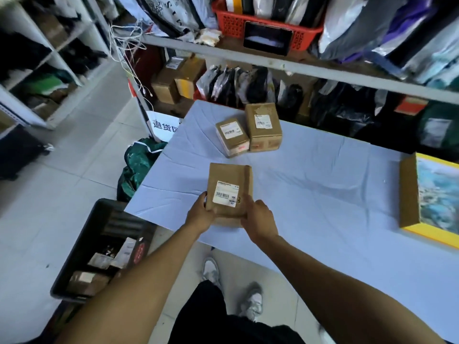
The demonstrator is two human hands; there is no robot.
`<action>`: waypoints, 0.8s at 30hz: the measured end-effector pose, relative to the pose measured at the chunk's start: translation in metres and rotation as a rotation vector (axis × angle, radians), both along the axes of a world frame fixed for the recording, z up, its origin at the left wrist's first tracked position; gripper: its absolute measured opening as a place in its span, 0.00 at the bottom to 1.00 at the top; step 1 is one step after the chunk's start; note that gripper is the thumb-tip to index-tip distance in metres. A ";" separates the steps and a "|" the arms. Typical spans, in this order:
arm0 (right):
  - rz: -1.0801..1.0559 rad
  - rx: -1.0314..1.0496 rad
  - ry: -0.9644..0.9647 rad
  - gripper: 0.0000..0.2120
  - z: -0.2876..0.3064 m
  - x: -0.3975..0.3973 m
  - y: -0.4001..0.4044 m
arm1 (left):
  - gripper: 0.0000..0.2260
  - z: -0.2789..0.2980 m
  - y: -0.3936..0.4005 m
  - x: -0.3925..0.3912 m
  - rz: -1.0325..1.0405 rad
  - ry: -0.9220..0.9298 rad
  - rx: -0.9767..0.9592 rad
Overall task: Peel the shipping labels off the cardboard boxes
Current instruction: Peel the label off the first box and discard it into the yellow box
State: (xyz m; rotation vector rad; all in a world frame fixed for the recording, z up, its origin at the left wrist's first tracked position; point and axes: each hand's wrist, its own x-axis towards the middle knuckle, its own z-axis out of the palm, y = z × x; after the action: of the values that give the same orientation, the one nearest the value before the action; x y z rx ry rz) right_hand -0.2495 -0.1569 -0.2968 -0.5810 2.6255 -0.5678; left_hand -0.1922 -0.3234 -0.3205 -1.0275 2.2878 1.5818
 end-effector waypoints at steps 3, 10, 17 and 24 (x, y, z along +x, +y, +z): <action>-0.081 0.015 -0.019 0.27 -0.005 0.013 0.037 | 0.23 -0.010 0.034 0.005 -0.068 0.004 0.027; -0.320 0.061 -0.017 0.20 -0.021 0.039 0.104 | 0.23 -0.029 0.099 0.001 -0.274 -0.027 -0.002; -0.501 -0.068 -0.025 0.15 -0.036 0.030 0.099 | 0.45 -0.023 0.082 -0.029 -0.547 0.061 0.051; -0.640 -0.130 0.008 0.14 -0.049 0.006 0.080 | 0.52 -0.040 0.055 -0.052 -0.713 0.003 0.123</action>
State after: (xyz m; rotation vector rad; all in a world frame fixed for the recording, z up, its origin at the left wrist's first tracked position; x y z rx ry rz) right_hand -0.2437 -0.0764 -0.3462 0.2497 2.7731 -0.9210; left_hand -0.2438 -0.2687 -0.3608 -0.1301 2.1566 1.3698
